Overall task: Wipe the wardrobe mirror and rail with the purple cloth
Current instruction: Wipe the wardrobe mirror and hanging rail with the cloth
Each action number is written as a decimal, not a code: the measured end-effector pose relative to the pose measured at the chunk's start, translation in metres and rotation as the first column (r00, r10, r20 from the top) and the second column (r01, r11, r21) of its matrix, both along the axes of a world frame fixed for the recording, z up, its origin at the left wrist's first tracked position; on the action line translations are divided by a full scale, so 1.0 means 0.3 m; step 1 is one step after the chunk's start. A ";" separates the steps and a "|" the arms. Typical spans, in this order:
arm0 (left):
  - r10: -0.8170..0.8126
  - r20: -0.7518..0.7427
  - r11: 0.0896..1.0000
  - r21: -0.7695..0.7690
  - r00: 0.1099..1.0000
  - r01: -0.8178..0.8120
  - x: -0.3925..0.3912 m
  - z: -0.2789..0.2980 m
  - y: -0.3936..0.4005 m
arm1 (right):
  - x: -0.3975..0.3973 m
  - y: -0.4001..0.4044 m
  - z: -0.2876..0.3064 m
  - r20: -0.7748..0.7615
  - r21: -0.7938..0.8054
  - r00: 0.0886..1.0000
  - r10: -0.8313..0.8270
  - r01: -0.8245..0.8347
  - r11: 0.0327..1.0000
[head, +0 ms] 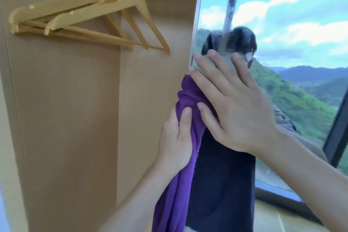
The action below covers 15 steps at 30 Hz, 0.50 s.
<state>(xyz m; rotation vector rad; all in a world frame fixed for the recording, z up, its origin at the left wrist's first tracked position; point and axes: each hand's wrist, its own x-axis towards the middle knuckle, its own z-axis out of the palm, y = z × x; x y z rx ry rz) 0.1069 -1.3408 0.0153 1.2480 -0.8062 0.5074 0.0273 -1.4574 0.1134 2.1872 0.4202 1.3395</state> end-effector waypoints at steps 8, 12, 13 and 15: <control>0.094 -0.124 0.992 0.101 0.988 -0.082 -0.029 -0.380 -0.004 | -0.058 -0.033 -0.415 -0.028 0.165 0.998 -0.048 0.052 0.985; 0.108 -0.198 0.990 0.107 0.974 -0.088 -0.020 -0.526 -0.014 | -0.088 -0.035 -0.577 -0.120 0.190 0.991 -0.063 0.085 0.978; 0.091 -0.226 0.992 0.109 0.970 -0.068 -0.017 -0.559 -0.018 | -0.097 -0.037 -0.610 -0.151 0.194 0.987 -0.055 0.084 0.977; 0.080 -0.298 0.991 0.128 0.951 -0.043 -0.011 -0.620 -0.022 | -0.117 -0.041 -0.680 -0.214 0.222 0.977 -0.023 0.071 0.972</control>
